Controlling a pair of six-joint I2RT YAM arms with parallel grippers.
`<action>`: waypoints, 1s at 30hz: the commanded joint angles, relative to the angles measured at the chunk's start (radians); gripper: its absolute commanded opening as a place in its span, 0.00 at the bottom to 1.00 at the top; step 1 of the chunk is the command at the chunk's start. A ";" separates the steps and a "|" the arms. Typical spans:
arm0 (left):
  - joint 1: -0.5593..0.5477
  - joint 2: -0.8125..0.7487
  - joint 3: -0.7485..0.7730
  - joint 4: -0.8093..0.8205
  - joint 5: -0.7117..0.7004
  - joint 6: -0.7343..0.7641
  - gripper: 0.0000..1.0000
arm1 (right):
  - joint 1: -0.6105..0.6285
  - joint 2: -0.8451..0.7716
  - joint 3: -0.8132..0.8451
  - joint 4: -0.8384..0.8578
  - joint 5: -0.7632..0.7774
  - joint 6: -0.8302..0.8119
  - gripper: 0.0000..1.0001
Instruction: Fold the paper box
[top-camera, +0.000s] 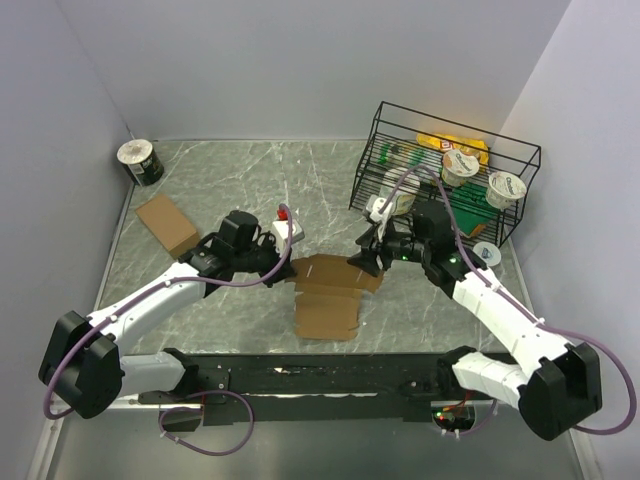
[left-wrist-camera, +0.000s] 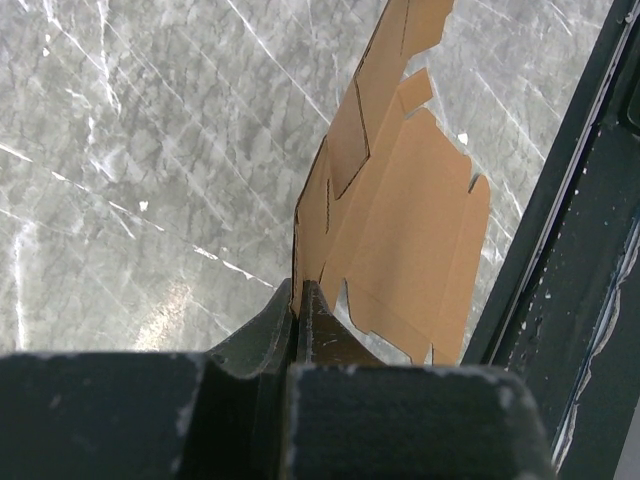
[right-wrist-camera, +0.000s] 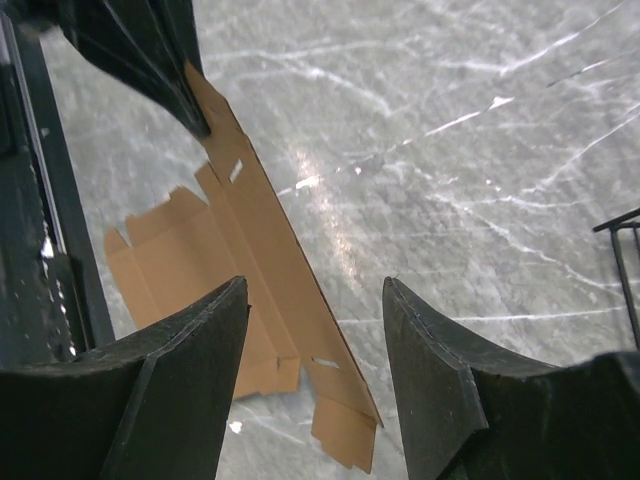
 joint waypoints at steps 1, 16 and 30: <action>-0.006 -0.016 0.032 -0.004 0.019 0.024 0.01 | 0.015 0.027 0.036 0.001 -0.036 -0.066 0.63; -0.008 -0.021 0.034 -0.012 0.023 0.032 0.01 | 0.048 0.153 0.018 0.070 0.051 -0.126 0.72; -0.008 0.076 0.068 -0.009 -0.086 -0.057 0.11 | 0.143 0.136 -0.031 0.106 0.191 -0.136 0.21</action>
